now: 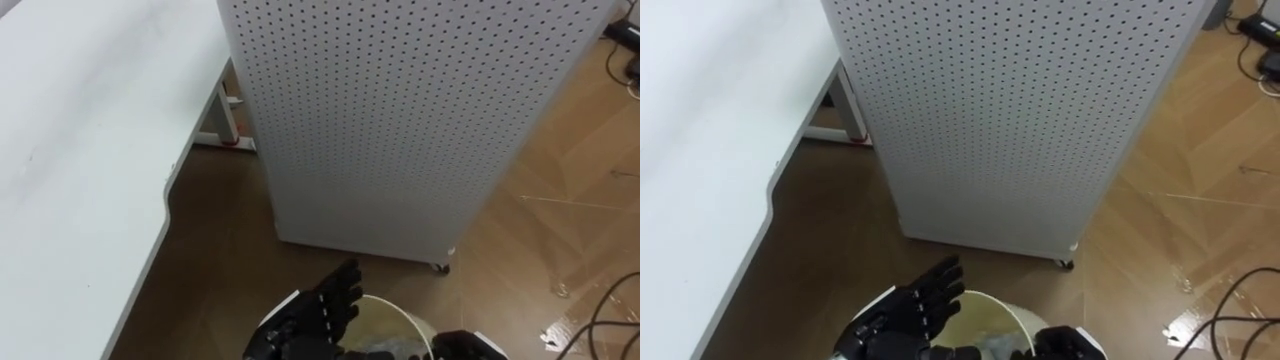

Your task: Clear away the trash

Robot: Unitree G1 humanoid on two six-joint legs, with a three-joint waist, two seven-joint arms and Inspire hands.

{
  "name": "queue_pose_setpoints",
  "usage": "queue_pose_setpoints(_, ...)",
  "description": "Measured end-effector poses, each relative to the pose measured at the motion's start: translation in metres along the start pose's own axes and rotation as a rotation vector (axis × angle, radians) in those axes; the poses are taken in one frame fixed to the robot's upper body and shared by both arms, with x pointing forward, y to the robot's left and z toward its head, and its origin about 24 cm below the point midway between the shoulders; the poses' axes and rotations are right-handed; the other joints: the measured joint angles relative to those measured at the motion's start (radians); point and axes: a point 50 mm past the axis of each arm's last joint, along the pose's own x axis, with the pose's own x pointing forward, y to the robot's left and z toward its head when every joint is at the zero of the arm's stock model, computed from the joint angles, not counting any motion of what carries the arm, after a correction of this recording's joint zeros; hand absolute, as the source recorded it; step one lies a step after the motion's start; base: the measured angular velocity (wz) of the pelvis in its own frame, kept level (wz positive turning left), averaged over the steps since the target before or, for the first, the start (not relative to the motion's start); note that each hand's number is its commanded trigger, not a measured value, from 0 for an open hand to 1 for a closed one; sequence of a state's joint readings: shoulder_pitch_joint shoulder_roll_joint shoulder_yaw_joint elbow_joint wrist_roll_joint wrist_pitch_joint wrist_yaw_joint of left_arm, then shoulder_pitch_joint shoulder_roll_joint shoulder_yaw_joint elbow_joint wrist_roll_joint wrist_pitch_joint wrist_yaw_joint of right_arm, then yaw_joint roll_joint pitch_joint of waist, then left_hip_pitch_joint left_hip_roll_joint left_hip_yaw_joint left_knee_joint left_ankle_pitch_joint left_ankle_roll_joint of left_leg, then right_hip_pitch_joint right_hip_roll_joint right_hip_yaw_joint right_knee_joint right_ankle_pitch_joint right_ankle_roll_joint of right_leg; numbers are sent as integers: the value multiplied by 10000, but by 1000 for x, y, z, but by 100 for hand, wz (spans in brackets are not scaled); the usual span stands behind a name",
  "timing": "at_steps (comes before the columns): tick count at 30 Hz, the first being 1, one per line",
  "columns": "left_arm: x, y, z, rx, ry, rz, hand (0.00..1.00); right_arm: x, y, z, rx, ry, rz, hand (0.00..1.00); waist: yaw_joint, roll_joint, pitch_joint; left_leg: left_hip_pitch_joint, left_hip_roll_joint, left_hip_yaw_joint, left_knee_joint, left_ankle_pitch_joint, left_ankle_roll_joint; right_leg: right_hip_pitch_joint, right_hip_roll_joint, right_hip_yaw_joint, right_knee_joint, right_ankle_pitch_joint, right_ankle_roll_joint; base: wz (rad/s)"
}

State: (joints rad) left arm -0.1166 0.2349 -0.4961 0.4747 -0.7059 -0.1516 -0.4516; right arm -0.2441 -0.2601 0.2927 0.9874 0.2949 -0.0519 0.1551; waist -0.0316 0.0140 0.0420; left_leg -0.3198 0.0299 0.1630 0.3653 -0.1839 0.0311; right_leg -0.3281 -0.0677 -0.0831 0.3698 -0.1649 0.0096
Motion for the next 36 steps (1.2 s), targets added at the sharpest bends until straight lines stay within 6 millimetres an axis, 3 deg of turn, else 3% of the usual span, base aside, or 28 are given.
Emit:
queue_pose_setpoints(5, 0, -4, 5, 366, -107, -438, 0, -1, -5, 3, -121, -141, -133, 100, -45, 11, -44, 413, -6, 2, -101, 0, 0, 389, 7, -6, -75, -7, 7, 0)
queue_pose_setpoints(9, -1, -16, 13, 536, -523, -951, 0, -2, -6, 2, -139, -172, -118, 100, -164, 77, -196, 888, -9, -2, -232, -2, -2, 841, 21, -16, -162, -14, 9, 0)
queue_pose_setpoints(13, -4, -28, 24, 703, -1114, -1413, 0, -8, -7, 1, -247, -441, -58, 100, -143, 74, -253, 1506, 9, 17, -403, -44, -47, 1224, 75, 116, -260, -62, -23, -12)
queue_pose_setpoints(15, -10, -31, 28, 828, -1347, -1458, 0, -10, -5, 4, -329, -710, 53, 100, 88, 68, -260, 1865, 1, -1, -545, -89, -119, 1269, 211, 554, -240, -35, -57, -69)
queue_pose_setpoints(17, -16, -30, 32, 946, -1628, -1275, 0, -12, -1, 5, -356, -913, 172, 100, 228, 66, -265, 2246, -77, -285, -653, -162, -212, 1389, 388, 1031, -223, -7, -82, -90)
queue_pose_setpoints(19, -20, -26, 44, 1135, -2224, -617, 0, -16, 5, 5, -346, -1152, 367, 100, 430, 2, -265, 2728, -41, -291, -964, -206, -286, 1455, 614, 1714, -259, 106, -129, -91)
queue_pose_setpoints(25, -30, -24, 82, 4000, -3323, 867, 0, -27, 1, -2, -30, -1503, -156, 100, 296, 8, -310, 3062, 0, -258, -1155, -284, -331, 1636, 868, 2211, -457, 264, -123, -32)
queue_pose_setpoints(29, -40, -13, 99, 5698, -3708, 2438, 0, -30, -6, -5, 130, -1487, -741, 100, 330, 35, -324, 3153, -42, -217, -1249, -337, -310, 1501, 894, 2214, -407, 277, -101, -19)
queue_pose_setpoints(33, -54, -12, 128, 7004, -5080, 4110, 0, -36, -10, -13, 162, -1415, -932, 100, 587, 45, -331, 3325, -37, 331, -1258, -475, -270, 1330, 899, 2091, -198, 285, -87, -43)
queue_pose_setpoints(35, -59, -15, 138, 7378, -5703, 4620, 0, -37, -9, -14, 142, -1421, -882, 100, 925, 85, -338, 3522, -8, 648, -1248, -635, -261, 1210, 808, 1455, -11, 332, -165, -91)
queue_pose_setpoints(36, -62, -16, 142, 7575, -6104, 4907, 0, -37, -9, -14, 145, -1422, -856, 100, 956, 93, -339, 3664, -14, 705, -1274, -698, -246, 1174, 655, 843, 65, 382, -246, -63)
